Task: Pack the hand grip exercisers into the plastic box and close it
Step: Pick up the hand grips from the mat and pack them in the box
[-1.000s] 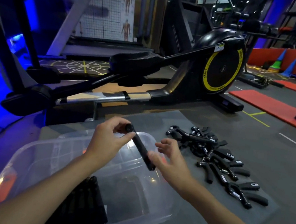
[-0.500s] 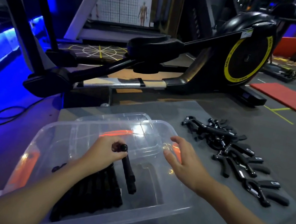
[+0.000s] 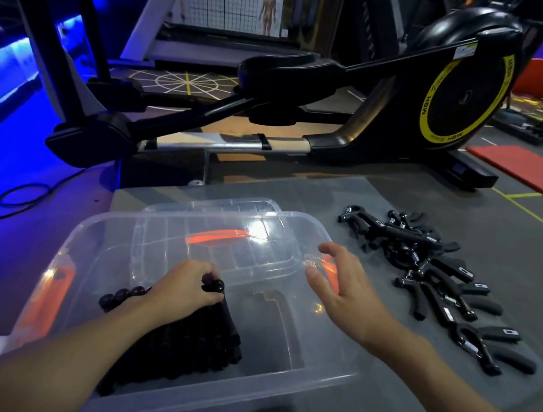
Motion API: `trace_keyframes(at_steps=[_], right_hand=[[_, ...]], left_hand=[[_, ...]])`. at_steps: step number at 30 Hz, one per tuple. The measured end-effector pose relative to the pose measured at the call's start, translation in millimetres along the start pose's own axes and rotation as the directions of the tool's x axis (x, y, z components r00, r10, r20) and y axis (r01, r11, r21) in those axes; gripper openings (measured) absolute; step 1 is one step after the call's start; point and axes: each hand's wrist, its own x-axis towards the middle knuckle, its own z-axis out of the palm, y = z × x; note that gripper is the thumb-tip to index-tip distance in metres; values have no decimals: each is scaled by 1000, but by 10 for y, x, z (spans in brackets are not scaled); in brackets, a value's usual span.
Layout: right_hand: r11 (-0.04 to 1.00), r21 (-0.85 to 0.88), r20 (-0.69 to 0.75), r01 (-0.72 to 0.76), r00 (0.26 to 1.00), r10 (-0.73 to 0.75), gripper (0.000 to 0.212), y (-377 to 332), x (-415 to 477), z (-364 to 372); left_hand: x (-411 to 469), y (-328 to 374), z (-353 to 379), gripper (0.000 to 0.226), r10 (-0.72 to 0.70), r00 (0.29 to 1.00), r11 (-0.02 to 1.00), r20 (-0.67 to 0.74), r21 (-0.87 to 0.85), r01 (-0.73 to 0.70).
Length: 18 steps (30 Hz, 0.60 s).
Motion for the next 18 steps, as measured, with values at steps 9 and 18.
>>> trace_keyframes(at_steps=[9,18], right_hand=[[1000,20,6,-10,1000,10,54,3,-10,-5],[999,35,9,-14,1000,14,55,1,-9,-10]], left_hand=[[14,-44,85,7,17,1000,992,10,127,-18],[14,-1,101,18,-22,1000,992,-20,126,24]])
